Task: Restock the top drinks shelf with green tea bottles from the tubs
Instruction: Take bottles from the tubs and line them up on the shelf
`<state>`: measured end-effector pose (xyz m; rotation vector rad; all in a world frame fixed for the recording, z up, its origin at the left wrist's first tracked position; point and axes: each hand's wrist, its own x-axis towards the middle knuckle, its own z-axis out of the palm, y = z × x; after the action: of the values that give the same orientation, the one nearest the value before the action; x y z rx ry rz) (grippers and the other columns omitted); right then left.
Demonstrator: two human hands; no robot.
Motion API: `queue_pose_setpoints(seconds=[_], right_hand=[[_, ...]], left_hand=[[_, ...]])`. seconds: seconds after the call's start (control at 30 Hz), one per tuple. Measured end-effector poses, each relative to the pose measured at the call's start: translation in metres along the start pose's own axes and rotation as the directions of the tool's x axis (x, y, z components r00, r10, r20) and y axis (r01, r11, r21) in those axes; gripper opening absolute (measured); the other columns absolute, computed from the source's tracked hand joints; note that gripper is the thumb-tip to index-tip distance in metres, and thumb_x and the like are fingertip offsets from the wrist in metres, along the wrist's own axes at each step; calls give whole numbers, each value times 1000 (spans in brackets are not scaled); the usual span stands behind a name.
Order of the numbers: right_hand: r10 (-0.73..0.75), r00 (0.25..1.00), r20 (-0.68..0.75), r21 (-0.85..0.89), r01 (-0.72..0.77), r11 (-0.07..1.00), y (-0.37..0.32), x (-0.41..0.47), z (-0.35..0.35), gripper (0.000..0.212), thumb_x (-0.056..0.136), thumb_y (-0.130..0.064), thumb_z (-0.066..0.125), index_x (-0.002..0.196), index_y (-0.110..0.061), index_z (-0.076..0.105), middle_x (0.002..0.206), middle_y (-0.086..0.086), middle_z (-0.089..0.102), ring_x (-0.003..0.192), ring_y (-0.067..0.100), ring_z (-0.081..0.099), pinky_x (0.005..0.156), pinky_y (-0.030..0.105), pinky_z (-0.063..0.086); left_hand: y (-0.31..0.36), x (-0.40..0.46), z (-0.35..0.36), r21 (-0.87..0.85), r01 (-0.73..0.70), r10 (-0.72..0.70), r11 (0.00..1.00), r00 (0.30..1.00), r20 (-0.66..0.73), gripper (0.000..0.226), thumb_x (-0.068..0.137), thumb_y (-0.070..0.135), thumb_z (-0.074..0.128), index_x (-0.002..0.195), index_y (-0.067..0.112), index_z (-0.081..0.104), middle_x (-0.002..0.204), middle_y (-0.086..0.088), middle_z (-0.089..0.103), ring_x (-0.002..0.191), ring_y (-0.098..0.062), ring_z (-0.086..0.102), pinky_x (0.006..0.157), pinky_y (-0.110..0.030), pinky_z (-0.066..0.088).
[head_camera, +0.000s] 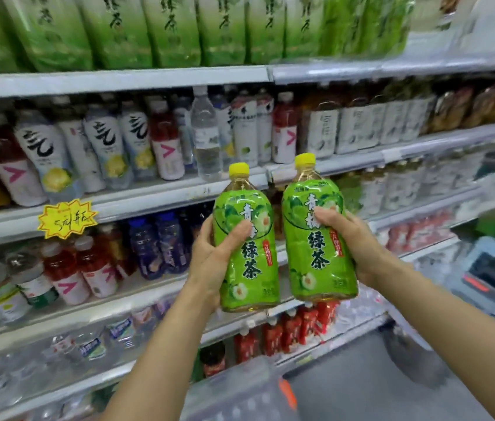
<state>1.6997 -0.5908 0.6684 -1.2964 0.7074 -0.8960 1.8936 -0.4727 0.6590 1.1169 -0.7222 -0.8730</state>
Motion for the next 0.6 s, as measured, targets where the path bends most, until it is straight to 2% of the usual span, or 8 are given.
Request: queue_pose_setpoints(seconds=[0.13, 0.23, 0.33, 0.5, 0.6], right_hand=[[-76, 997, 21, -3, 76, 997, -42, 7, -61, 69, 69, -37, 76, 124, 1, 57, 92, 15, 73, 73, 26, 72, 61, 35, 58], [-112, 993, 35, -14, 112, 994, -65, 13, -95, 74, 65, -42, 77, 123, 0, 58, 97, 18, 73, 78, 29, 73, 63, 36, 59], [-140, 989, 44, -12, 141, 990, -81, 25, -122, 78, 60, -46, 78, 121, -1, 59, 98, 18, 73, 81, 30, 72, 66, 38, 59], [-196, 980, 24, 28, 196, 980, -104, 57, -160, 80, 58, -45, 80, 120, 1, 59, 96, 18, 73, 81, 31, 71, 67, 39, 59], [-233, 972, 38, 42, 232, 972, -121, 83, -178, 82, 60, -44, 81, 124, 2, 56, 94, 16, 72, 79, 30, 71, 67, 38, 58]], left_hand=[[0, 11, 71, -16, -53, 53, 998, 999, 5, 60, 66, 31, 84, 121, 19, 62, 110, -15, 75, 87, -31, 73, 74, -48, 63], [4, 20, 109, -18, -70, 71, 997, 997, 35, 62, 65, 34, 81, 122, 18, 62, 108, -15, 75, 86, -32, 74, 70, -47, 63], [10, 34, 135, 5, -85, 84, 996, 994, 65, 65, 66, 35, 89, 123, 19, 61, 107, -14, 76, 89, -34, 74, 70, -46, 61], [18, 71, 179, -1, -121, 121, 993, 988, 93, 70, 63, 43, 89, 124, 24, 60, 108, -13, 76, 93, -39, 73, 78, -58, 60], [24, 97, 204, 1, -166, 165, 986, 981, 99, 69, 66, 41, 87, 127, 25, 59, 107, -11, 76, 91, -37, 74, 74, -53, 61]])
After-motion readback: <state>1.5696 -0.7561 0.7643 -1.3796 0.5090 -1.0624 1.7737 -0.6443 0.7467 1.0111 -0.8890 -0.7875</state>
